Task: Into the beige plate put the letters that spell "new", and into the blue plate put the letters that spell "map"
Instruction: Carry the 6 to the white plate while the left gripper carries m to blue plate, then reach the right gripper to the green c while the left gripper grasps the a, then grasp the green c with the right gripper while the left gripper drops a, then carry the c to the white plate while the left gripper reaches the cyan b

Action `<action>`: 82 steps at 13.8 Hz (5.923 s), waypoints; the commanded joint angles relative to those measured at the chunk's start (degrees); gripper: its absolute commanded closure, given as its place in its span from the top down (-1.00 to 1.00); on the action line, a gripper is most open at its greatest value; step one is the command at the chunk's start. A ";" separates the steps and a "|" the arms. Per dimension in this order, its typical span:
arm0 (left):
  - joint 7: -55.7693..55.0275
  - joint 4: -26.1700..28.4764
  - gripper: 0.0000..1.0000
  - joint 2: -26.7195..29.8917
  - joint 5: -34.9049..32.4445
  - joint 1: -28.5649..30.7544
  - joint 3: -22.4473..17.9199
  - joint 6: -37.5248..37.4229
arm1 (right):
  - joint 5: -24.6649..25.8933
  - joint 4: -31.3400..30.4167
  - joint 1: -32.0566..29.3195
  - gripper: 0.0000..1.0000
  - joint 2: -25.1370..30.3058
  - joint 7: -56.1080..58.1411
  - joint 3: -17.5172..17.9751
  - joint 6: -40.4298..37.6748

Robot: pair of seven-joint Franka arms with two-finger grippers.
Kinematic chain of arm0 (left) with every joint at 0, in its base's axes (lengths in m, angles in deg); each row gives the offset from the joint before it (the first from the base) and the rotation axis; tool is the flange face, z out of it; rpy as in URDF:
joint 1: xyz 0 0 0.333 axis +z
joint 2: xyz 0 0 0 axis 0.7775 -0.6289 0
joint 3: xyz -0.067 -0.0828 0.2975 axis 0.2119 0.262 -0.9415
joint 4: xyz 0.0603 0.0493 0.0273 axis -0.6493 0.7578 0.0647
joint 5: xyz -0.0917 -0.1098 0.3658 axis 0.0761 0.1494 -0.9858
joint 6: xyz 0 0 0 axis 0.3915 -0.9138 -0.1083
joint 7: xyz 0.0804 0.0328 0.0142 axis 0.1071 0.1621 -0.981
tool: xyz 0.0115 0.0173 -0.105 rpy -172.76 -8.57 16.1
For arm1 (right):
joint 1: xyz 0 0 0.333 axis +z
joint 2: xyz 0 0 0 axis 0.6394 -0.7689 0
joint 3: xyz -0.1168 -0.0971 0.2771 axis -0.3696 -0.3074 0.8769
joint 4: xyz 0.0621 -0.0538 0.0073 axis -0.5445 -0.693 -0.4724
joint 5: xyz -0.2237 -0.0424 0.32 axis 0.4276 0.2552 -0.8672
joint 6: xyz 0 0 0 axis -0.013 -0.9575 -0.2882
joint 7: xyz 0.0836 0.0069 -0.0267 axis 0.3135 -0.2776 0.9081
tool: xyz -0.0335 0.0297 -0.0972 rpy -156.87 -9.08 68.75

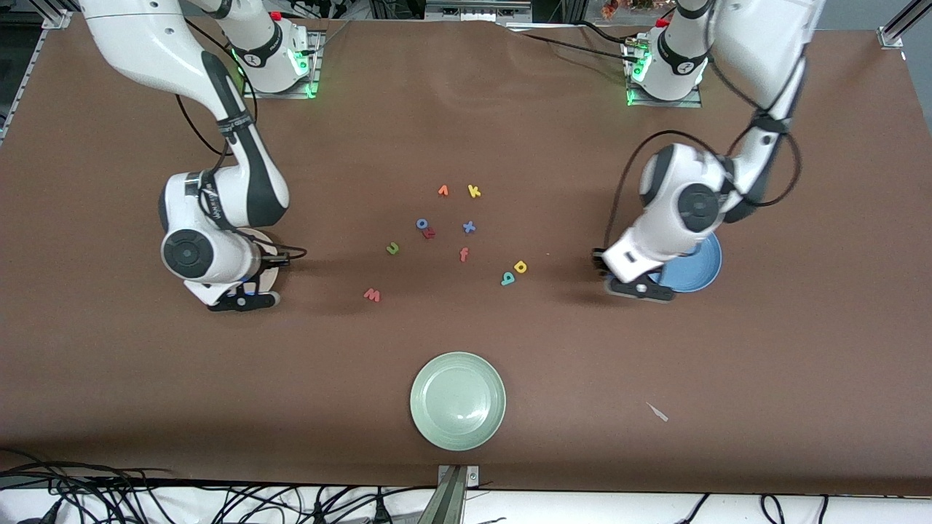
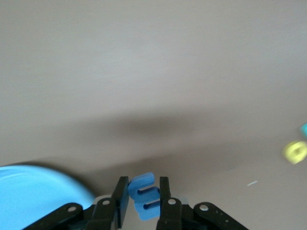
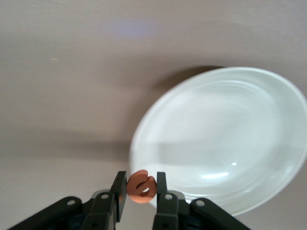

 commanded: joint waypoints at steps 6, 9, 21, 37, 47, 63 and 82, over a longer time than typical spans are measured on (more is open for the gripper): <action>11.52 8.24 0.63 4.10 -0.49 7.49 0.88 0.15 | -0.80 0.73 -2.64 1.00 -0.64 3.19 -0.03 -0.81; 11.35 7.54 0.74 3.93 0.04 6.70 2.71 0.86 | -0.89 2.57 -2.11 1.00 -0.63 -4.62 2.77 -0.64; 7.83 -8.53 0.71 -11.53 9.88 -16.49 0.97 7.18 | -7.04 3.19 7.64 1.00 -1.25 -32.66 7.09 4.46; 7.83 -13.73 0.44 -17.87 3.12 -24.07 -3.43 9.12 | -7.13 -8.85 13.89 0.98 -1.60 -50.70 10.87 25.29; 8.44 -13.82 -0.74 -17.88 3.03 -23.98 -3.96 9.12 | -7.04 -8.76 14.50 0.44 -3.10 -51.49 11.13 26.61; 27.87 15.80 0.67 7.35 2.94 7.93 -2.81 5.34 | -7.04 -8.59 14.50 -0.44 -3.36 -51.14 11.40 26.52; -5.80 -17.69 0.53 -16.46 3.29 -22.74 -2.54 6.13 | -6.60 -4.10 13.27 -0.59 1.55 -29.02 3.50 8.61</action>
